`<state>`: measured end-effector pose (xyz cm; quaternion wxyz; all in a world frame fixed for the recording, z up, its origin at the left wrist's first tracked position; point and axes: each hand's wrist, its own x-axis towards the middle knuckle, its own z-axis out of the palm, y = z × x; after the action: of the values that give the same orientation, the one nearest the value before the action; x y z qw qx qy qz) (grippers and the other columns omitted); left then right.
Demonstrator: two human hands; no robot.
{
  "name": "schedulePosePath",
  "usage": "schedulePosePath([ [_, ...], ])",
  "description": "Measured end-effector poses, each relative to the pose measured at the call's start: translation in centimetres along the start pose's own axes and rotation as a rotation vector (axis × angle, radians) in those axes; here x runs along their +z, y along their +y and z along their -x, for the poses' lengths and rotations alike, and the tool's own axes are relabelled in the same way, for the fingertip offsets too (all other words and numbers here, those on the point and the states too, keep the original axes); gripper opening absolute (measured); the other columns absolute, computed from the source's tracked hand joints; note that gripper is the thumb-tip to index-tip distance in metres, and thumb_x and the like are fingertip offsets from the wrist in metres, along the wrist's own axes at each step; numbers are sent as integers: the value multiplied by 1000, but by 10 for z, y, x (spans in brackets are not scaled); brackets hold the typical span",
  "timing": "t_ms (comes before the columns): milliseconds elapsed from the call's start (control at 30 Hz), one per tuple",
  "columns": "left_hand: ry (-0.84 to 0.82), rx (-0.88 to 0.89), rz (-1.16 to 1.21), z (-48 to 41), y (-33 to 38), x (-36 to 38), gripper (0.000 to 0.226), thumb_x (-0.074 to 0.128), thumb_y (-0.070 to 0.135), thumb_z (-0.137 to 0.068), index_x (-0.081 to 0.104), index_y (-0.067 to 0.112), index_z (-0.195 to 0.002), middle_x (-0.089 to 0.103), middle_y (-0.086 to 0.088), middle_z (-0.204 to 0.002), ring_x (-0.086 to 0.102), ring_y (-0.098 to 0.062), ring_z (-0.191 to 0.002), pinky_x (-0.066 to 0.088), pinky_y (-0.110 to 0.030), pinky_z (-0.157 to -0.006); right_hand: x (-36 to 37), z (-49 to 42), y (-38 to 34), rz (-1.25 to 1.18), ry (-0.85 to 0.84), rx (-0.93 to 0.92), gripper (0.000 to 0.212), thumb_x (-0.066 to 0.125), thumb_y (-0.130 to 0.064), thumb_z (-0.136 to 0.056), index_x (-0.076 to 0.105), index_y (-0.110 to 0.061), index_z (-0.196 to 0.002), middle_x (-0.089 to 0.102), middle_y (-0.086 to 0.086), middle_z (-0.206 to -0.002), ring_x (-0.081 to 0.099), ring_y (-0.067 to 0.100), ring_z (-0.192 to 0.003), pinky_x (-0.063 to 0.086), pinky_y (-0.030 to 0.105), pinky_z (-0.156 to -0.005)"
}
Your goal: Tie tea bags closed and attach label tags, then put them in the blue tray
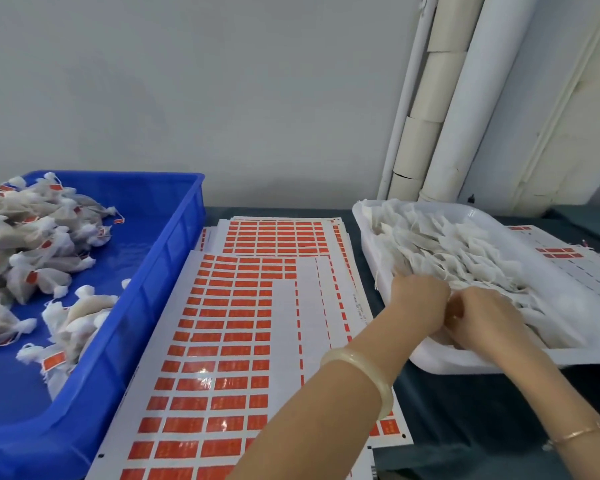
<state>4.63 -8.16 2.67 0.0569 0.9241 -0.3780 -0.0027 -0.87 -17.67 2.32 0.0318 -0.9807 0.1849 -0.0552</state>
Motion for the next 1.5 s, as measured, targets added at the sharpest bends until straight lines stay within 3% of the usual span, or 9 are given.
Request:
schedulePosePath([
  [100, 73, -5, 50, -3, 0, -1, 12, 57, 4, -87, 63, 12, -93, 51, -1, -79, 57, -23, -86, 38, -30, -66, 0, 0, 1, -18, -13, -5, 22, 56, -26, -80, 54, -31, -58, 51, -10, -60, 41, 7, -54, 25, 24, -45],
  [200, 97, 6, 104, -2, -2, -4, 13, 58, 3, -85, 65, 12, -92, 42, 0, -70, 53, -24, -79, 40, -30, -64, 1, -2, 5, -121, 53, 20, 22, 55, -23, -78, 53, -31, -57, 53, -11, -59, 43, 7, -55, 25, 23, -46],
  [367, 231, 2, 329, 1, -11, -20, 22, 53, 2, -90, 71, 9, -102, 65, -12, -103, 60, -30, -92, 47, -33, -71, -9, -5, 10, -390, 213, -26, 12, 65, -20, -82, 66, -30, -74, 68, -7, -77, 62, 19, -72, 46, 32, -67],
  [633, 596, 56, 610, 35, -46, -67, 16, 63, 17, -92, 75, 7, -92, 72, -5, -86, 63, -18, -77, 52, -35, -76, -41, -2, -27, -678, 483, -237, 3, 63, -18, -90, 62, -17, -88, 66, -8, -78, 61, 7, -69, 41, 18, -60],
  [800, 847, 61, 545, 74, -82, -76, 18, 66, 31, -89, 74, 17, -82, 69, 11, -76, 56, -4, -70, 43, -18, -74, -45, 10, -79, -792, 541, -400, 4, 56, -17, -94, 54, -15, -91, 65, -5, -75, 59, 2, -64, 41, 17, -52],
  [1000, 767, -126, 786, 121, -139, -32, 8, 67, 40, -85, 67, 32, -84, 63, 26, -79, 60, 3, -85, 46, -7, -71, -8, 19, -138, -1001, 442, -431, 3, 55, -18, -94, 54, -21, -94, 61, -14, -75, 60, -3, -72, 46, 9, -55],
  [1133, 805, -298, 1009, 133, -164, 8, 12, 67, 43, -83, 64, 31, -84, 66, 16, -79, 64, -7, -80, 51, -14, -66, 43, 14, -167, -1152, 180, -324, 8, 59, -27, -92, 56, -27, -99, 59, -21, -91, 62, 0, -85, 45, 3, -57],
  [1267, 727, -503, 1022, 126, -182, 34, 6, 70, 32, -85, 65, 32, -83, 66, 15, -79, 63, -1, -78, 48, -7, -60, 86, 2, -194, -1204, -87, -294, 37, 65, -24, -90, 47, -38, -120, 52, -28, -101, 58, 2, -90, 47, 6, -55],
  [1500, 673, -567, 1048, 119, -209, 54, 12, 72, 34, -83, 69, 27, -94, 69, 12, -88, 64, -5, -85, 49, -9, -64, 115, -14, -203, -1325, -38, -311, 20, 69, -24, -86, 65, -42, -96, 67, -28, -90, 63, -5, -91, 48, 5, -67],
])
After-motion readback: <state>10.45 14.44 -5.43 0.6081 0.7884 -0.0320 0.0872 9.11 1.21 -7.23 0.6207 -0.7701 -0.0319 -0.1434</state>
